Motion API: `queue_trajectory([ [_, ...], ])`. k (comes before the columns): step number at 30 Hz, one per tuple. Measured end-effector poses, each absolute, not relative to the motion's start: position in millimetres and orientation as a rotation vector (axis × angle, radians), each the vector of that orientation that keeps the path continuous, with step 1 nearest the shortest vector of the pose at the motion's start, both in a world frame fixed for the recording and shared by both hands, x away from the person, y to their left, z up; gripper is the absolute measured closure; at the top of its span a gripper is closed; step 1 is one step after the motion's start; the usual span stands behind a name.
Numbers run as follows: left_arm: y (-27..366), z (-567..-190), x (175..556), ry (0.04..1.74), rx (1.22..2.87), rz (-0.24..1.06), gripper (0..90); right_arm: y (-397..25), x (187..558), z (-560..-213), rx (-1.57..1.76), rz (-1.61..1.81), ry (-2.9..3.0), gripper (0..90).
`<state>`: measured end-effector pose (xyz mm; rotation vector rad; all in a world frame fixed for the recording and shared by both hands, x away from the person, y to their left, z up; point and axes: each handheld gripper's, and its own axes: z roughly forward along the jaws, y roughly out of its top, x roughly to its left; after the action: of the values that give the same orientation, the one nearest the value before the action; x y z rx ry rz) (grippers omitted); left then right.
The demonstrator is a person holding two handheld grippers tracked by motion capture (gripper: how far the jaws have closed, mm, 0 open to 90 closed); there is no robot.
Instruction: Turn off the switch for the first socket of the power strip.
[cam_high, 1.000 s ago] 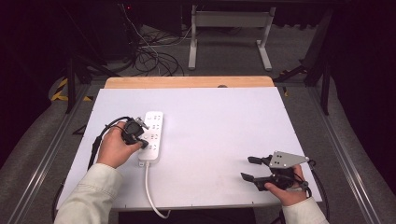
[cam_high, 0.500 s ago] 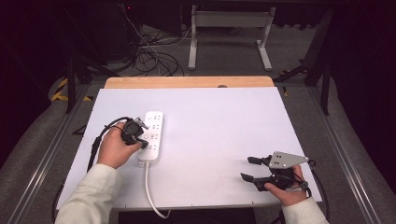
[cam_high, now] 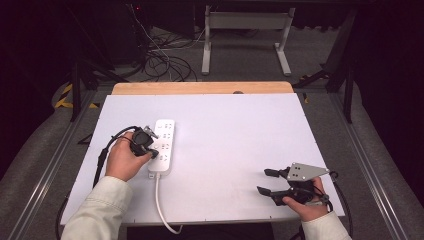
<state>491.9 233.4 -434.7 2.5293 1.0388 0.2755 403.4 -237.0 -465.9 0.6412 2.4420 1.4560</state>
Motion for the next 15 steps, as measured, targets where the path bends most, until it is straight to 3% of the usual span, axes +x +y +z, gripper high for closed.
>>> queue_trajectory([
  [15,228.9,-396.4,477.4,0.981,2.429,0.294,90.0,-238.4,404.2,-465.3,0.648,1.461,2.433,34.6],
])
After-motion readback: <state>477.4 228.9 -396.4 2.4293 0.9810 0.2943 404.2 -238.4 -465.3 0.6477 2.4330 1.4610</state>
